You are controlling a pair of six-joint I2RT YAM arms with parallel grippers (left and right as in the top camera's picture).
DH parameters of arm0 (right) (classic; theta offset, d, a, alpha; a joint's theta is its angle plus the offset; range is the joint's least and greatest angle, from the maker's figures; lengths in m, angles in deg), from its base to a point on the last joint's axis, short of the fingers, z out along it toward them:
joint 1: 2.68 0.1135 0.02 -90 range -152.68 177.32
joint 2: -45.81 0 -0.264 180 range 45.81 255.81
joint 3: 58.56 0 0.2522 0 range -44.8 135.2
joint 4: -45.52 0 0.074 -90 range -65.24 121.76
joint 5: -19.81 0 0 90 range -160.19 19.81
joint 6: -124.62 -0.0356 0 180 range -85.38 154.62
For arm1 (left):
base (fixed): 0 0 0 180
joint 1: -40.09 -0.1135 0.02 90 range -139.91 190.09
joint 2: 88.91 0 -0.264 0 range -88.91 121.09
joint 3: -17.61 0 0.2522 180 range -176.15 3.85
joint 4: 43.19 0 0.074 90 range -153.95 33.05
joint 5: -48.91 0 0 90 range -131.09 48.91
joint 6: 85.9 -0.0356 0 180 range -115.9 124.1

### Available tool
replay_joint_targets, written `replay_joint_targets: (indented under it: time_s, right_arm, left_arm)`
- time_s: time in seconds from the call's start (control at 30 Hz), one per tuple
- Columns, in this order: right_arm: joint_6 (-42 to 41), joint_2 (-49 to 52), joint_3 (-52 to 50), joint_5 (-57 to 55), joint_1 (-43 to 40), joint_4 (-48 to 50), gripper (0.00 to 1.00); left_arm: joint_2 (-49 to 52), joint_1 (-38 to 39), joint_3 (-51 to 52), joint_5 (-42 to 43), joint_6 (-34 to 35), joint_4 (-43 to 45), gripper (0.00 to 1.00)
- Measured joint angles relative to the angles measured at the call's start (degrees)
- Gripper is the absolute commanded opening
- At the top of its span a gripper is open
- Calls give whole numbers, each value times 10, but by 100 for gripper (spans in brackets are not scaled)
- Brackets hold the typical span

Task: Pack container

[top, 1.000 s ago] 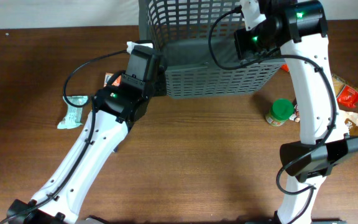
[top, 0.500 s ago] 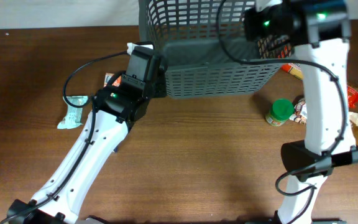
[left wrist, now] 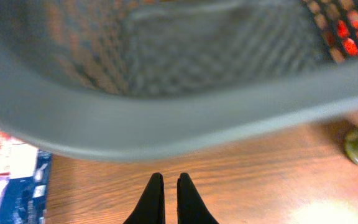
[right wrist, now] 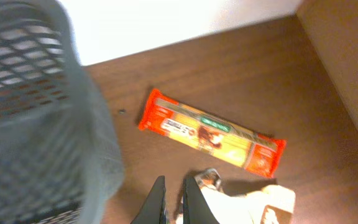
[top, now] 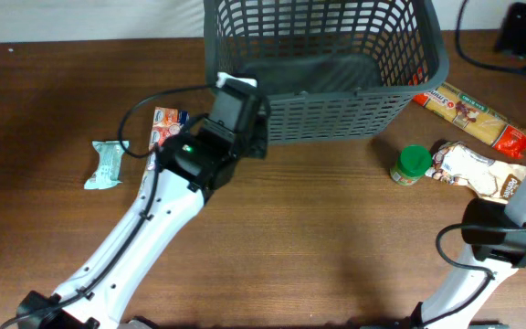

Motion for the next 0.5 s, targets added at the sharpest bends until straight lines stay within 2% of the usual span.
replay_joint_targets:
  time_s: [0.17, 0.5]
  right_arm:
    - [3, 0, -51, 2, -9, 12, 4]
    - [46, 0, -211, 56, -7, 97, 4]
  left_arm:
    - [0, 14, 0, 2, -4, 0, 2]
    - [0, 15, 0, 2, -6, -6, 2]
